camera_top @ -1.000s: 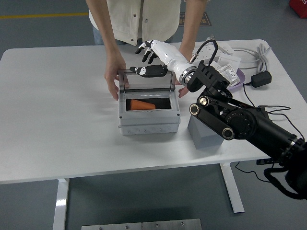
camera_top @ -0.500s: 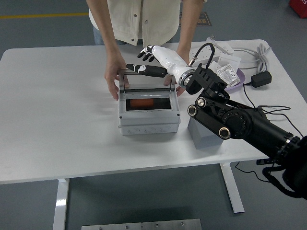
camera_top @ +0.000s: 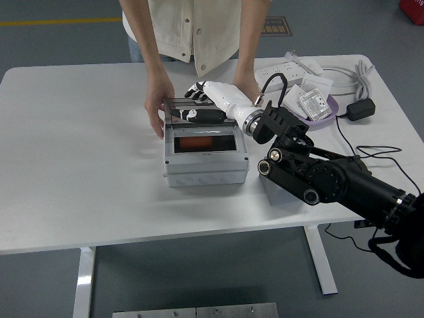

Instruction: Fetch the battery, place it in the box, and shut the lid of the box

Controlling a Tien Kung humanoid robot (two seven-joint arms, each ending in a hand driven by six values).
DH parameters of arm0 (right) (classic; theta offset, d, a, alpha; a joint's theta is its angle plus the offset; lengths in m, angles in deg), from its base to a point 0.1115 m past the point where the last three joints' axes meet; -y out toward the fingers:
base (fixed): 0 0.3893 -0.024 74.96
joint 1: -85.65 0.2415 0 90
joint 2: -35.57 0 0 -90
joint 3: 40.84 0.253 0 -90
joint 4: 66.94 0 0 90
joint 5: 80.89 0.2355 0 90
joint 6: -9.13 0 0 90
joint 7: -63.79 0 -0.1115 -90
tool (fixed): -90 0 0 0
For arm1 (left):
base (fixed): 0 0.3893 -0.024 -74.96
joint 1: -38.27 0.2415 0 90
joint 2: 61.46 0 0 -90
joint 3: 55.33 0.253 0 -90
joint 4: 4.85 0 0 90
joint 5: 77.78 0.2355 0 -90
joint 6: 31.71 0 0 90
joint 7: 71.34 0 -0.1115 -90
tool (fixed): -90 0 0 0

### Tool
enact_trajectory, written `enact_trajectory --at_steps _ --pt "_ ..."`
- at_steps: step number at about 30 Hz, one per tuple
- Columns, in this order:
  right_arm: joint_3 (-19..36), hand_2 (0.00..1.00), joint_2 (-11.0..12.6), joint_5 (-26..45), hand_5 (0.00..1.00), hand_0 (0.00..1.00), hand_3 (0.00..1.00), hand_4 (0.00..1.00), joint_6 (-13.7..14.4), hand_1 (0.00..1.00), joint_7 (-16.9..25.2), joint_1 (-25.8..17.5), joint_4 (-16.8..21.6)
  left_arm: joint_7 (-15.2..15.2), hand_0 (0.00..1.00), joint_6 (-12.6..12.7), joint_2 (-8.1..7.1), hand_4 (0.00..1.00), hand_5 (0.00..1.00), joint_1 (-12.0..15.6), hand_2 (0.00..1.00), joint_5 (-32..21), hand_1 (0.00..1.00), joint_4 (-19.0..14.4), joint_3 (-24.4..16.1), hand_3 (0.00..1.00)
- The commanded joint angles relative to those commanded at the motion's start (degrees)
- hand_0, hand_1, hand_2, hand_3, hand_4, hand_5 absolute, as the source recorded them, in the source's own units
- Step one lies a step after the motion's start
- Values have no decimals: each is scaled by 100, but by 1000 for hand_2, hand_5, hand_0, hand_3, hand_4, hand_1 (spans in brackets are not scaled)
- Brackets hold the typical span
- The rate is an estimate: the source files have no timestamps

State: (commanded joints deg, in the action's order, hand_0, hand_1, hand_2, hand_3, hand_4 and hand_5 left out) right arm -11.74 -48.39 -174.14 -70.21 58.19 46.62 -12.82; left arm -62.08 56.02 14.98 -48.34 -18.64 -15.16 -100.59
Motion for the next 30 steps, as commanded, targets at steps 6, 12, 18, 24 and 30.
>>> enact_trajectory --at_steps 6,12,18,24,30 --pt "0 731 205 -329 908 821 740 998 -74 704 -213 -122 475 23 655 0 9 745 206 4 605 133 740 0 -162 554" --pt "20 728 429 -778 912 806 746 998 -319 689 -554 -248 1107 25 654 5 12 744 207 7 605 186 740 0 -235 555" --pt "-47 728 628 -994 912 806 746 998 -590 689 -807 -353 1641 18 654 12 11 744 207 9 605 169 740 0 -233 555" --pt "-74 731 730 -1021 923 797 762 997 -764 680 -923 -406 1896 13 653 14 22 745 208 6 606 132 741 0 -204 554" --pt "-106 731 798 -1007 929 788 762 998 -897 673 -962 -480 1994 3 654 21 24 746 208 7 606 99 741 0 -176 554"
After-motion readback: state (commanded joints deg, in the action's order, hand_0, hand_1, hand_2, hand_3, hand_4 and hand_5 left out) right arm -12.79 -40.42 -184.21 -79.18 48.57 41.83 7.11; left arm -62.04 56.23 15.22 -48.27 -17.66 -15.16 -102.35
